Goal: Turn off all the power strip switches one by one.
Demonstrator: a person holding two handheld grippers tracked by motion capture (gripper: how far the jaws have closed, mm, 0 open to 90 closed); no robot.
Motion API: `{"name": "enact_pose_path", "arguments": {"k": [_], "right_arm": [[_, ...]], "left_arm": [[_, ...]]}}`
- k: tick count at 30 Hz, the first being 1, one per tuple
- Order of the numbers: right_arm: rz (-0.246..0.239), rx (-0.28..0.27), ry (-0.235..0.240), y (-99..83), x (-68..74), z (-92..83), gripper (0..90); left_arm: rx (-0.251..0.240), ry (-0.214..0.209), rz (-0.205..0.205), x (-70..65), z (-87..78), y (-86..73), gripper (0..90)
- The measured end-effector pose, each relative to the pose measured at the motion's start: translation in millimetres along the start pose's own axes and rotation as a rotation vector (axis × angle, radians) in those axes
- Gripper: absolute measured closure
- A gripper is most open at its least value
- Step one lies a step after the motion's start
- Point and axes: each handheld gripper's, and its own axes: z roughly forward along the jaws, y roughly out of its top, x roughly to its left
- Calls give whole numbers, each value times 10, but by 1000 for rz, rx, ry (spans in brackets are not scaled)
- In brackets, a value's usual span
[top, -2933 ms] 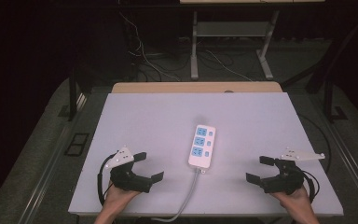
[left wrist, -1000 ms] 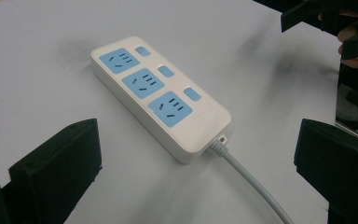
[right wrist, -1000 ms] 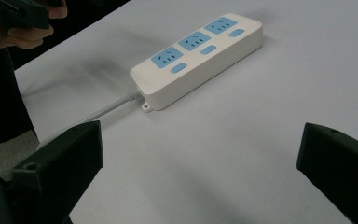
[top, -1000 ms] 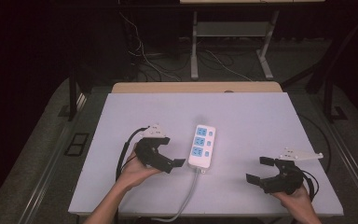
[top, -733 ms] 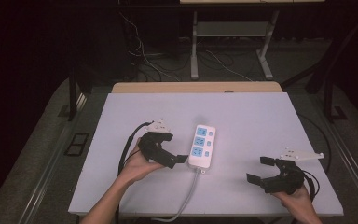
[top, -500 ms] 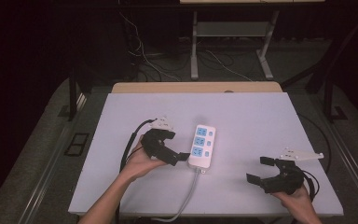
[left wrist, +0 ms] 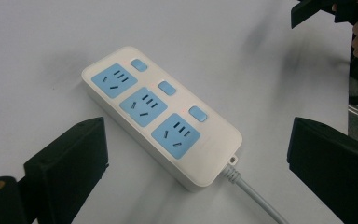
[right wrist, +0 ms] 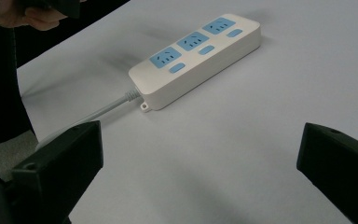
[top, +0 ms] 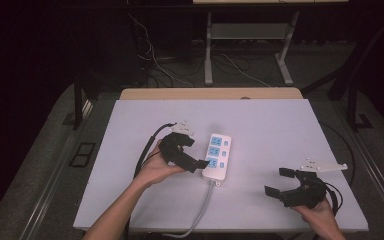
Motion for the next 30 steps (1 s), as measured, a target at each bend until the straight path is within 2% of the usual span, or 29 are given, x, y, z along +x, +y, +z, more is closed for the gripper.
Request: {"name": "enact_pose_path", "arguments": {"k": [4, 5, 9, 13, 15, 16, 17, 18, 20, 22, 23, 27, 30], "right_arm": [[-2, 2, -1, -2, -6, 1, 1], [-3, 2, -2, -2, -6, 0, 1], [-9, 0, -4, 0, 0, -4, 1], [-12, -2, -6, 1, -1, -9, 1], [-12, -3, -7, 1, -3, -14, 1], [-12, -3, -7, 1, -3, -14, 1], [-12, -4, -7, 0, -3, -15, 1], [-12, -4, -7, 0, -3, -15, 1], [-13, -4, -7, 0, -5, -15, 1], [-13, -3, -7, 0, -6, -15, 1], [-12, -3, -7, 0, -7, -16, 1], [-13, -3, -7, -1, -6, -16, 1], [-14, -3, -6, -2, -5, -17, 1]], "left_arm": [[12, -5, 10, 11, 53, 64, 80], [12, -1, 8, 11, 62, 73, 130], [22, -2, 14, 17, 106, 126, 164], [36, -9, 27, -1, 152, 178, 244], [37, -4, 31, -13, 173, 205, 334], [37, -4, 29, -19, 184, 218, 334], [39, -1, 32, -24, 196, 230, 393], [41, -1, 33, -29, 208, 241, 393], [48, -9, 39, -36, 233, 257, 469], [56, -7, 45, -48, 264, 269, 496], [60, -9, 47, -54, 280, 274, 549], [90, -18, 55, -79, 351, 293, 604], [109, -21, 61, -92, 406, 296, 694]]}}
